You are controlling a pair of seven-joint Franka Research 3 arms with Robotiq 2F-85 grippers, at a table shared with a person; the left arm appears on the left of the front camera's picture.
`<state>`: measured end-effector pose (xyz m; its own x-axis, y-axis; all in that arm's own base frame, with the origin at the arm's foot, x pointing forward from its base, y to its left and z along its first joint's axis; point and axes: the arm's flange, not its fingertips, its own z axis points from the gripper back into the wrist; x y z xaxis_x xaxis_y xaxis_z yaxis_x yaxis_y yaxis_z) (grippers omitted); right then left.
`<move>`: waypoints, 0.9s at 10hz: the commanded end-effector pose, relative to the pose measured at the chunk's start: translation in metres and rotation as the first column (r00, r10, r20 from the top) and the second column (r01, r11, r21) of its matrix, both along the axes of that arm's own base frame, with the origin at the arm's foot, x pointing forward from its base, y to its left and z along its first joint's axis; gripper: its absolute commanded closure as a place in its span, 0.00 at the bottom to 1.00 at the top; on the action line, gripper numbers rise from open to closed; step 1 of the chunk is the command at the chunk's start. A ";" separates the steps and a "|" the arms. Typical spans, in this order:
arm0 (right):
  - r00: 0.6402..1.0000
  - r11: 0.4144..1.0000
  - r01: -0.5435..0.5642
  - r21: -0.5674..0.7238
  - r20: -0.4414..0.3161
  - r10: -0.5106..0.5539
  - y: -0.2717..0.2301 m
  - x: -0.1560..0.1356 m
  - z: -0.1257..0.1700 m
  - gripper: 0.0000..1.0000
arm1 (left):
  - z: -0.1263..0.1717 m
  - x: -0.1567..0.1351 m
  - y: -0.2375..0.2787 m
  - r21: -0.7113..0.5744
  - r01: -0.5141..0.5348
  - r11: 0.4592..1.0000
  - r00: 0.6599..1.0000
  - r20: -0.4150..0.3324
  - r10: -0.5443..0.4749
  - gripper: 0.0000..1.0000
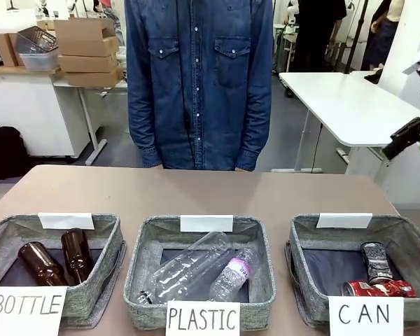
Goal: Sort the can waste into the basket.
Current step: Pick up the can waste from the table and place it in the right Fabric basket.
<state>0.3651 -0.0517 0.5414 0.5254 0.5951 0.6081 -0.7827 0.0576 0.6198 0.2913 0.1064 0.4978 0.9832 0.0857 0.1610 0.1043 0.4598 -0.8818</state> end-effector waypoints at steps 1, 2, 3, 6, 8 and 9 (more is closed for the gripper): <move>0.527 0.561 0.812 0.158 -0.609 -0.592 0.003 0.018 -0.003 0.00 | 0.000 -0.002 0.002 0.005 0.006 1.000 1.000 -0.001 -0.006 0.00; 0.470 0.533 0.837 0.123 -0.661 -0.585 0.010 0.026 -0.010 0.00 | 0.000 -0.002 0.002 0.005 0.006 1.000 1.000 -0.001 -0.006 0.00; 0.412 0.512 0.857 0.062 -0.678 -0.609 0.033 0.039 -0.017 0.00 | 0.000 -0.002 0.002 0.005 0.006 1.000 1.000 -0.001 -0.006 0.00; 0.383 0.541 0.820 -0.184 -0.526 -0.759 0.122 0.067 -0.039 0.00 | 0.000 -0.002 0.002 0.005 0.006 1.000 1.000 -0.001 -0.006 0.00; 0.542 0.689 0.715 -0.117 -0.529 -0.653 0.080 0.071 -0.045 0.00 | 0.000 -0.002 0.002 0.005 0.006 1.000 1.000 -0.001 -0.006 0.00; 0.542 0.689 0.715 -0.117 -0.529 -0.653 0.080 0.071 -0.045 0.00 | 0.000 -0.002 0.002 0.005 0.006 1.000 1.000 -0.001 -0.006 0.00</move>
